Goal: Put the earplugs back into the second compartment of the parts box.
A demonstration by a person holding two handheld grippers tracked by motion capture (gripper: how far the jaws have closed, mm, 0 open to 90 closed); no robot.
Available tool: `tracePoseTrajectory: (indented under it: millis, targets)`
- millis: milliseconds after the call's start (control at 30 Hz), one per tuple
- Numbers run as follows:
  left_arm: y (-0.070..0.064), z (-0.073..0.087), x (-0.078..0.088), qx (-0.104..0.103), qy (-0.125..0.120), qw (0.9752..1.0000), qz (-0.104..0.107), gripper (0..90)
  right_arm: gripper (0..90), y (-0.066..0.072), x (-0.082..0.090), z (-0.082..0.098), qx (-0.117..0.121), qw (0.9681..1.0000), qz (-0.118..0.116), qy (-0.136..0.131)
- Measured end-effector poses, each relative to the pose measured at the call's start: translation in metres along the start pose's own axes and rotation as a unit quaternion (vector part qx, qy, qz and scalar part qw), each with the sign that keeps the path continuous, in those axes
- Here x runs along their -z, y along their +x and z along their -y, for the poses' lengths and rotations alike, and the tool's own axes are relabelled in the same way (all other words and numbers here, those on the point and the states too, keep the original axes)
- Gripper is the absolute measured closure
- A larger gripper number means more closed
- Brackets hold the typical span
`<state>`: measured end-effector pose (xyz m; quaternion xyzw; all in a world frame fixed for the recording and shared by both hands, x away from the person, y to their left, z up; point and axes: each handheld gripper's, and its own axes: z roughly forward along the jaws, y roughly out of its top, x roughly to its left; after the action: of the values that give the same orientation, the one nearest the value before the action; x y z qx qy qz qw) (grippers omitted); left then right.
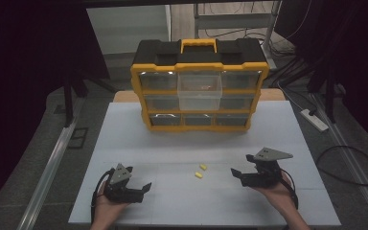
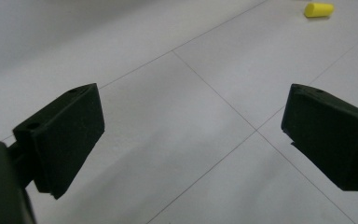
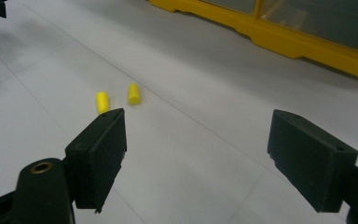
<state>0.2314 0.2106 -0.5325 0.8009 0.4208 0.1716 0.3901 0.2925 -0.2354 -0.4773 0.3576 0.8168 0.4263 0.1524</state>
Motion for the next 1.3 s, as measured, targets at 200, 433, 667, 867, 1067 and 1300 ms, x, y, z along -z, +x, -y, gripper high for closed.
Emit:
tracePoseTrajectory:
  millis: [200,433,667,867,1067,1300]
  targets:
    - [0.000,0.000,0.000,0.000,-0.001,1.0000,0.001,6.1,20.6,0.007,-0.009,-0.007,0.010,0.9999,-0.010,0.007]
    - [-0.001,0.000,0.001,-0.001,-0.003,1.0000,0.000,6.1,21.2,0.015,-0.024,-0.010,0.015,0.9992,-0.031,0.022]
    - [-0.001,0.000,0.001,-0.002,-0.001,1.0000,0.002,6.1,21.5,0.020,-0.035,-0.015,0.023,0.9983,-0.040,0.034]
    - [-0.001,0.000,0.000,-0.002,-0.001,1.0000,0.002,6.1,21.7,0.023,-0.042,-0.018,0.028,0.9978,-0.044,0.041]
    - [-0.001,0.000,0.000,-0.002,0.000,1.0000,0.001,6.1,22.0,0.027,-0.051,-0.022,0.032,0.9973,-0.049,0.045]
    - [-0.001,0.000,0.000,-0.004,0.001,1.0000,0.001,6.2,23.1,0.032,-0.065,-0.028,0.041,0.9962,-0.053,0.056]
